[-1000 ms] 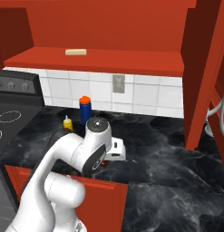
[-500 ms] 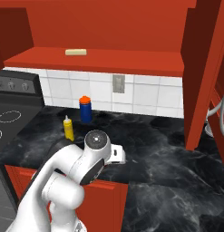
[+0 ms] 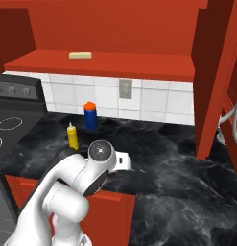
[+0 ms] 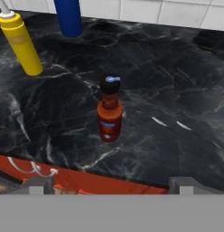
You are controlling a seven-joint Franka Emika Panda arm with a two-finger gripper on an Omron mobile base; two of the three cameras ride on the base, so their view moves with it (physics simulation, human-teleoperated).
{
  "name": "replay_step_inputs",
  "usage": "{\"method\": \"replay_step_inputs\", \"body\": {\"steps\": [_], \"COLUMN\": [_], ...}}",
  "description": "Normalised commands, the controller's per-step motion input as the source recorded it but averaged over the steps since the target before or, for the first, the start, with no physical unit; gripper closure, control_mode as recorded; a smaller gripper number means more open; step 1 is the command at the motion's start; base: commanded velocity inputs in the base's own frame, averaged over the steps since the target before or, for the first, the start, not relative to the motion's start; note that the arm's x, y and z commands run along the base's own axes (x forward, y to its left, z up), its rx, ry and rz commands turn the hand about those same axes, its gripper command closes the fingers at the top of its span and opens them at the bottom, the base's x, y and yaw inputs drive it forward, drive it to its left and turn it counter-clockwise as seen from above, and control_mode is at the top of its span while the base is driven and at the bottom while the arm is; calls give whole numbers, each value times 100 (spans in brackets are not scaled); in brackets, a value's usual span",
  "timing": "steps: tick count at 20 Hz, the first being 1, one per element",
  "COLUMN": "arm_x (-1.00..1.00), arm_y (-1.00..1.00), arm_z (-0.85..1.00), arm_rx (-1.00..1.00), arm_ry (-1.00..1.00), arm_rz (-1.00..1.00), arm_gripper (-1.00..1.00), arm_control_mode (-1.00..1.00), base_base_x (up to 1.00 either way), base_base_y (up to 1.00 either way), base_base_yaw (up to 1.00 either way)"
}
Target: Pick the condiment bottle and mustard from the counter and place them in the cabinet.
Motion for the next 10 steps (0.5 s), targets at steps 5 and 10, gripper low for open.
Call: {"method": "replay_step_inputs", "body": {"steps": [5, 10], "arm_x": [33, 33], "arm_y": [12, 8], "arm_z": [-1, 0], "arm_rx": [0, 0], "arm_ry": [0, 0], "arm_rz": [0, 0], "arm_gripper": [-100, -100], "arm_control_mode": [-100, -100], "base_base_x": [0, 0], "base_base_y": [0, 0], "base_base_yaw": [0, 0]}}
